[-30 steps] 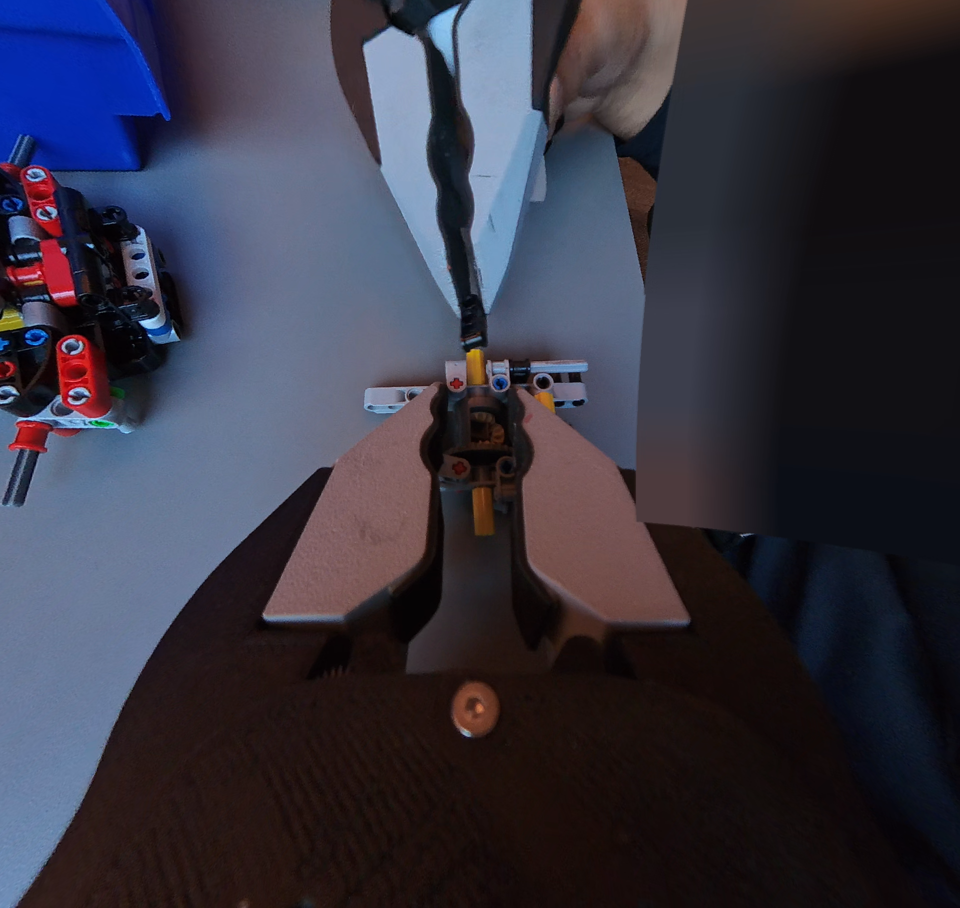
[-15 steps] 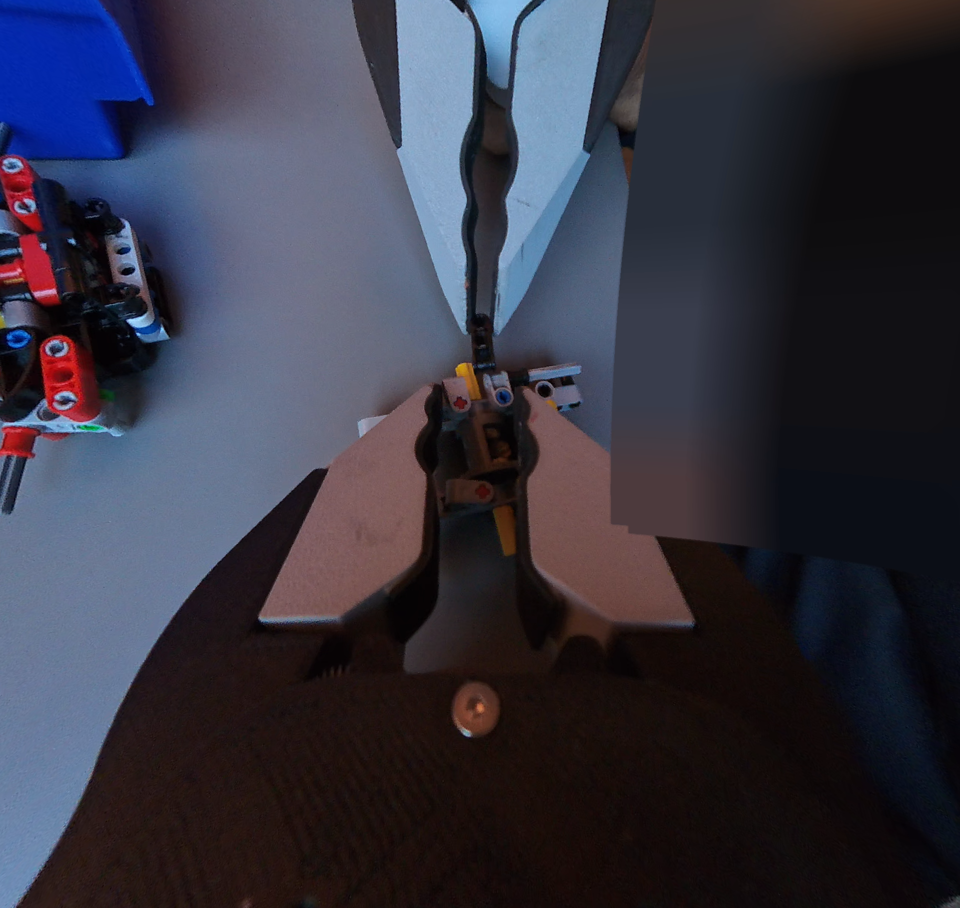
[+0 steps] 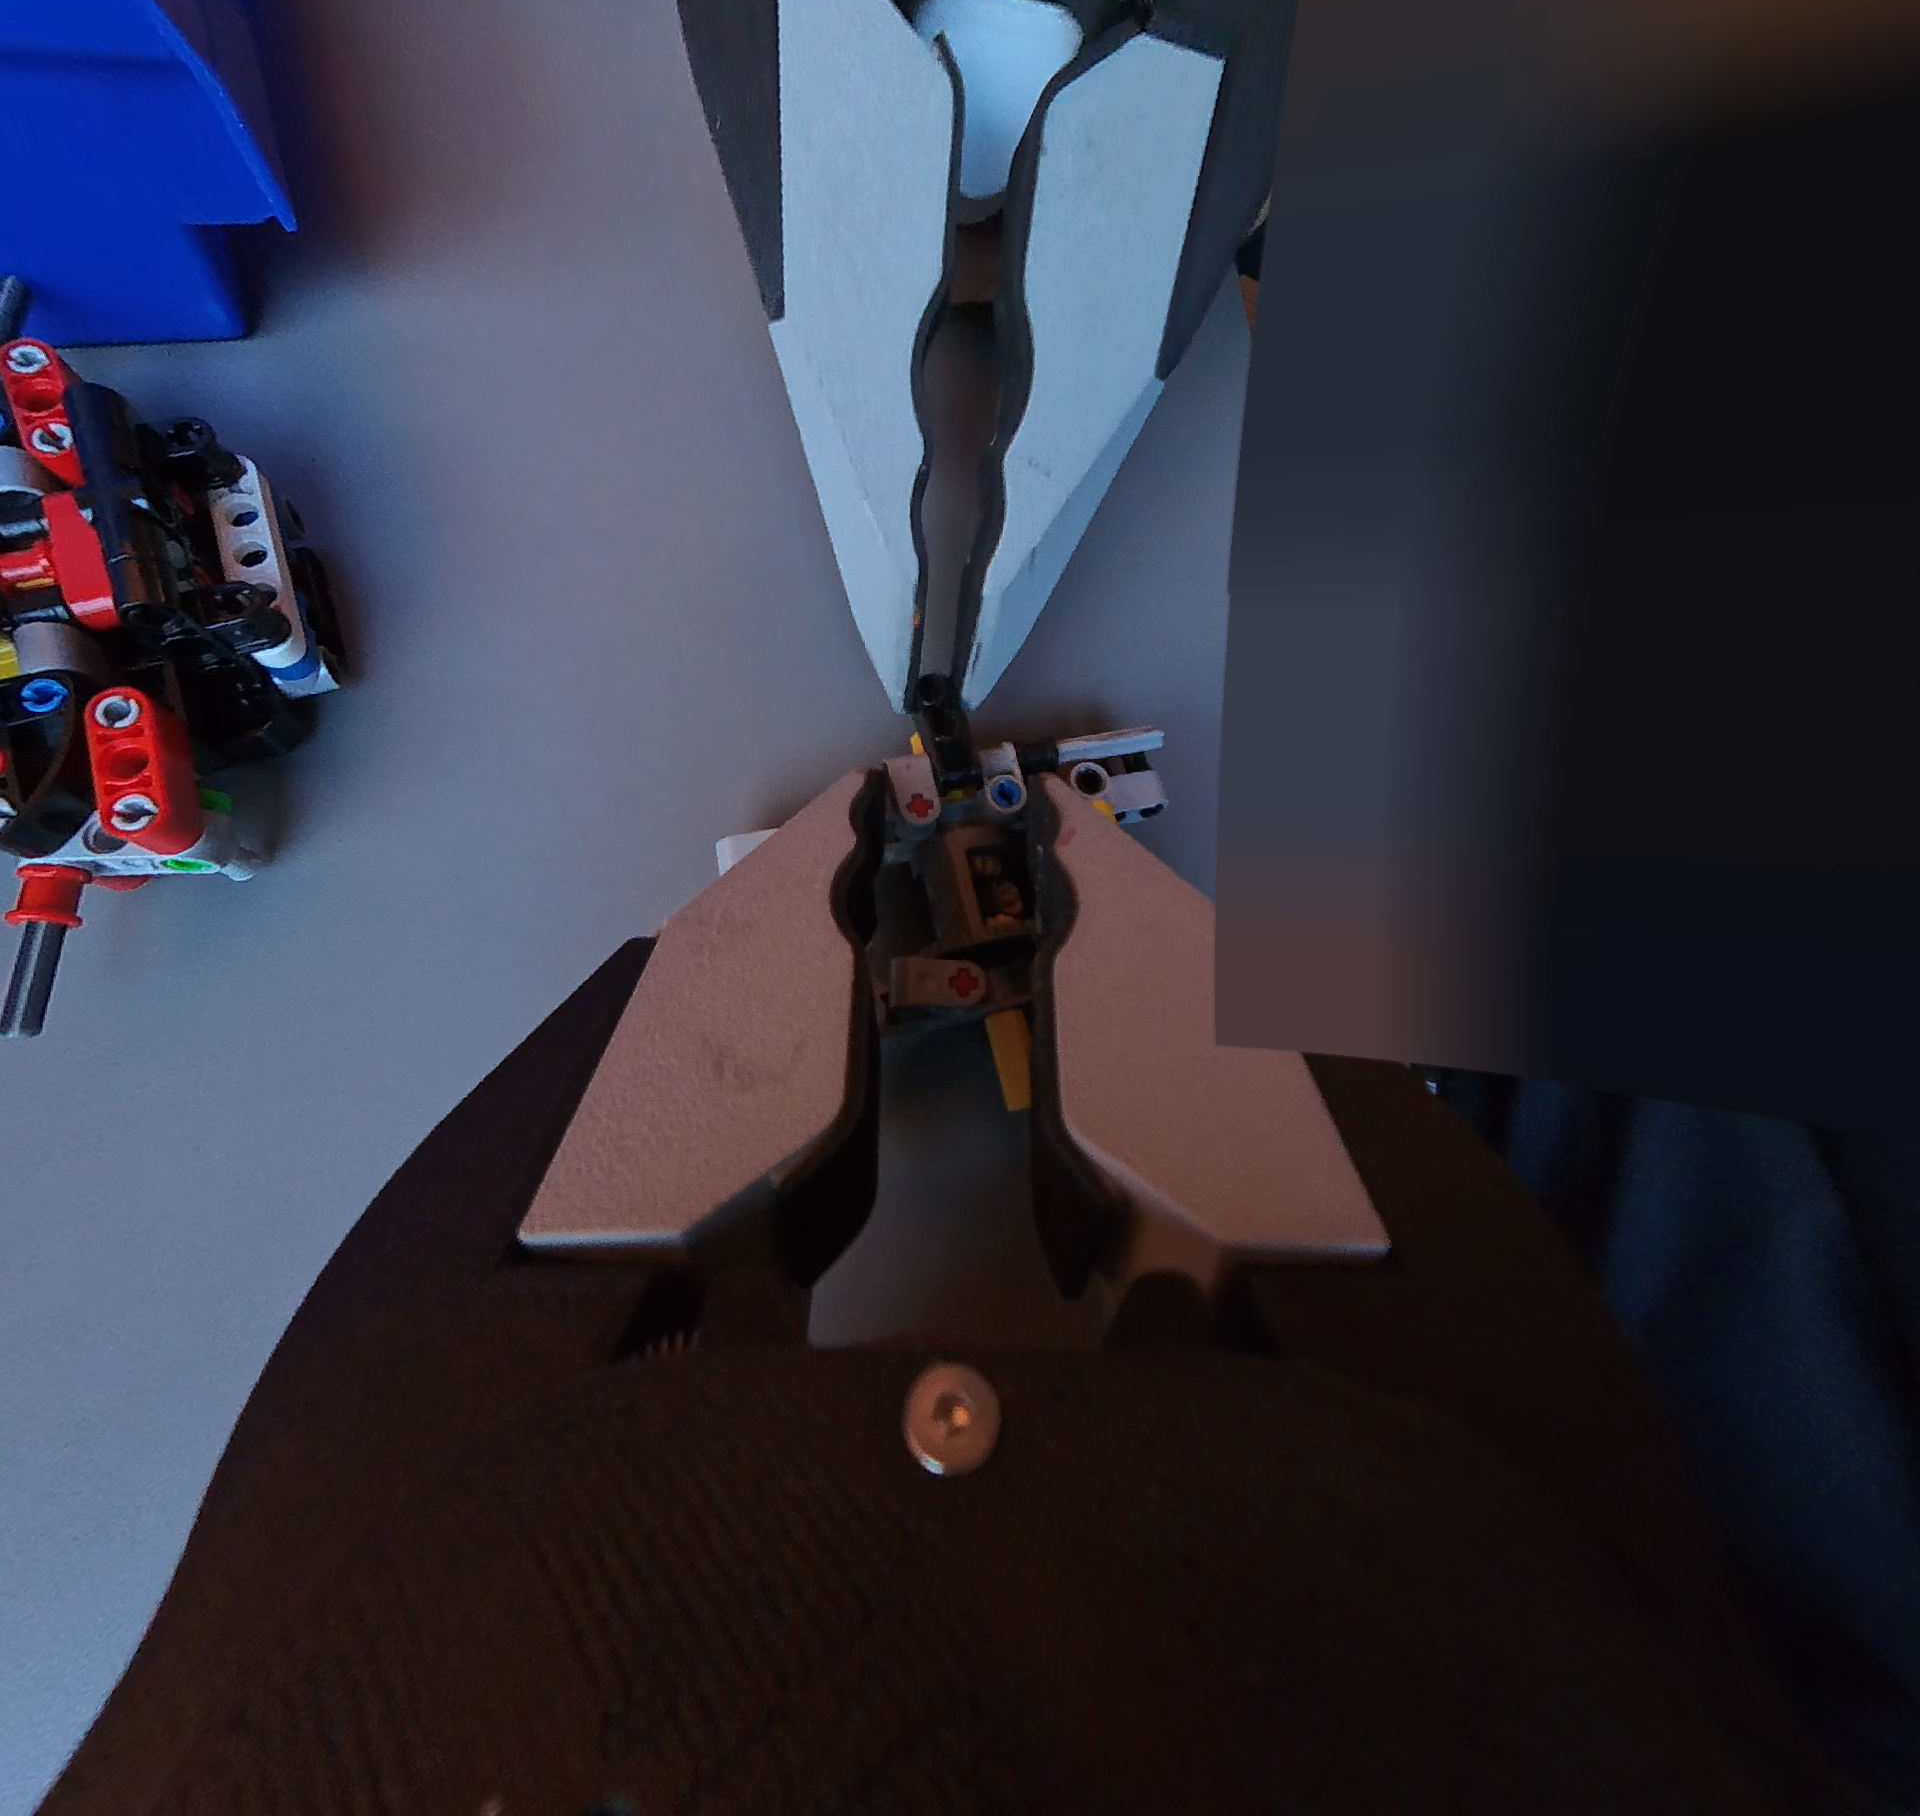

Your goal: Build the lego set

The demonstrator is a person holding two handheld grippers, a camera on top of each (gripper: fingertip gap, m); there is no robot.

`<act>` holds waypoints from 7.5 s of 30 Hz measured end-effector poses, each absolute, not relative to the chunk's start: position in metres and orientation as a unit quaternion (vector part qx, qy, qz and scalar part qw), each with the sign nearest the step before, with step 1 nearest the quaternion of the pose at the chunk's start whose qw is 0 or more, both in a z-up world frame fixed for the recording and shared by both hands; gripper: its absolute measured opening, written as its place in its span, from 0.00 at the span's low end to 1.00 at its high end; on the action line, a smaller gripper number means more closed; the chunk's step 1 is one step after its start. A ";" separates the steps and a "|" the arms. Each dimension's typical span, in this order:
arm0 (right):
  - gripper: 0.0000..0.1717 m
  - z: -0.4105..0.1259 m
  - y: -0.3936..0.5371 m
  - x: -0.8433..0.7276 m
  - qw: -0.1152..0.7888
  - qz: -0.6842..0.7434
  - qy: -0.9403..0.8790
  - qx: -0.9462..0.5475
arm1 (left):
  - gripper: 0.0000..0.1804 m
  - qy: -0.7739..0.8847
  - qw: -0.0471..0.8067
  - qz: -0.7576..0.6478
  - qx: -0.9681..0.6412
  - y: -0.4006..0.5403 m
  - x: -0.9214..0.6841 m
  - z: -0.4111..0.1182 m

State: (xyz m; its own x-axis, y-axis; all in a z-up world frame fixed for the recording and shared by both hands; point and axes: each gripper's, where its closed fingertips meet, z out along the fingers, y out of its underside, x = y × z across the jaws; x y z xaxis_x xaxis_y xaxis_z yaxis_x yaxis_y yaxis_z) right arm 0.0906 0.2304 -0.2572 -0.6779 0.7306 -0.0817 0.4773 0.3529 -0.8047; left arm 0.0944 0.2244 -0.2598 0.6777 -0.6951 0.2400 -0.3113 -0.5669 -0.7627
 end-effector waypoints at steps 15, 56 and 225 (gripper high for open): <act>0.01 -0.266 0.235 0.094 0.138 0.360 -0.843 -0.375 | 0.13 0.303 0.361 -0.259 -0.843 0.227 0.095 -0.260; 0.10 -0.260 0.233 0.078 0.076 0.448 -0.767 -0.454 | 0.06 0.243 0.270 -0.336 -0.869 0.206 0.067 -0.261; 0.02 -0.261 0.185 0.078 0.179 0.375 -0.842 -0.343 | 0.14 0.397 0.351 -0.124 -0.839 0.176 0.072 -0.256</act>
